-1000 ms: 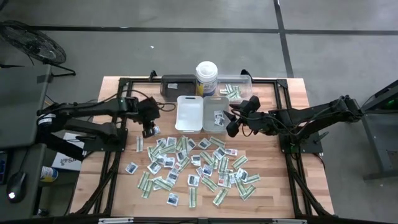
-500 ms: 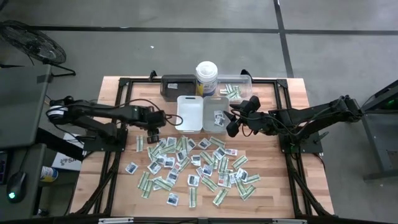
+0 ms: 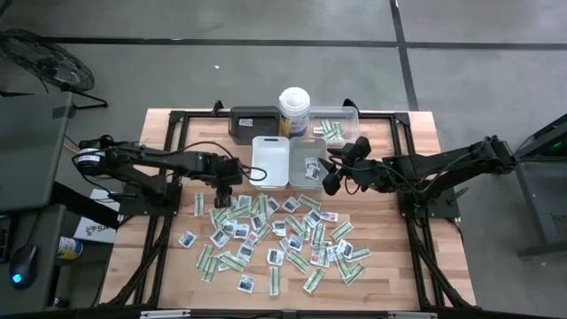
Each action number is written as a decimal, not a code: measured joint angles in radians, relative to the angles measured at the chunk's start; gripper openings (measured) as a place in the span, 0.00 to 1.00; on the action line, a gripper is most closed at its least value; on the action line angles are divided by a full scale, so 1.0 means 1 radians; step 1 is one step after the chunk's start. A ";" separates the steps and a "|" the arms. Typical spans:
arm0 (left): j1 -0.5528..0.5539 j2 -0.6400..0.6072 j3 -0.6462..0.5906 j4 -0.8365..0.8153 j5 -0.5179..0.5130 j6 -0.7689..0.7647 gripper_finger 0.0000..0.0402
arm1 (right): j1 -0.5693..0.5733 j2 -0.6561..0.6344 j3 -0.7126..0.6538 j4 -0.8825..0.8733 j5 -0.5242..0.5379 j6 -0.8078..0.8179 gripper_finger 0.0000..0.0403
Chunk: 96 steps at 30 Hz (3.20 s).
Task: Pick & Place First Aid Supplies
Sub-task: Put the alcohol wipe into the white bin
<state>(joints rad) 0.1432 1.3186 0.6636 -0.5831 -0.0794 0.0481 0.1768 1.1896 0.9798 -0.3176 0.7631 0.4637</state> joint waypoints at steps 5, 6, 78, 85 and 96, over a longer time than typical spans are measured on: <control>0.000 0.000 0.000 -0.055 0.025 -0.004 0.40 | 0.000 0.000 0.000 0.000 0.000 0.000 0.46; 0.000 0.000 0.000 -0.076 0.026 -0.014 0.42 | 0.000 0.000 0.000 0.000 -0.001 0.000 0.46; 0.000 -0.022 0.271 -0.091 0.154 0.227 0.00 | 0.001 0.000 0.000 -0.023 -0.195 -0.018 0.46; 0.000 -0.023 0.354 -0.038 0.099 0.636 0.00 | 0.001 0.000 0.000 -0.023 -0.195 -0.019 0.46; 0.032 0.090 0.357 0.102 0.127 0.891 0.00 | 0.001 0.000 0.001 -0.023 -0.195 -0.019 0.46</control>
<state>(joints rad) 0.1756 1.4085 1.0203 -0.4809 0.0471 0.9390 0.1776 1.1896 0.9806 -0.3401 0.5686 0.4450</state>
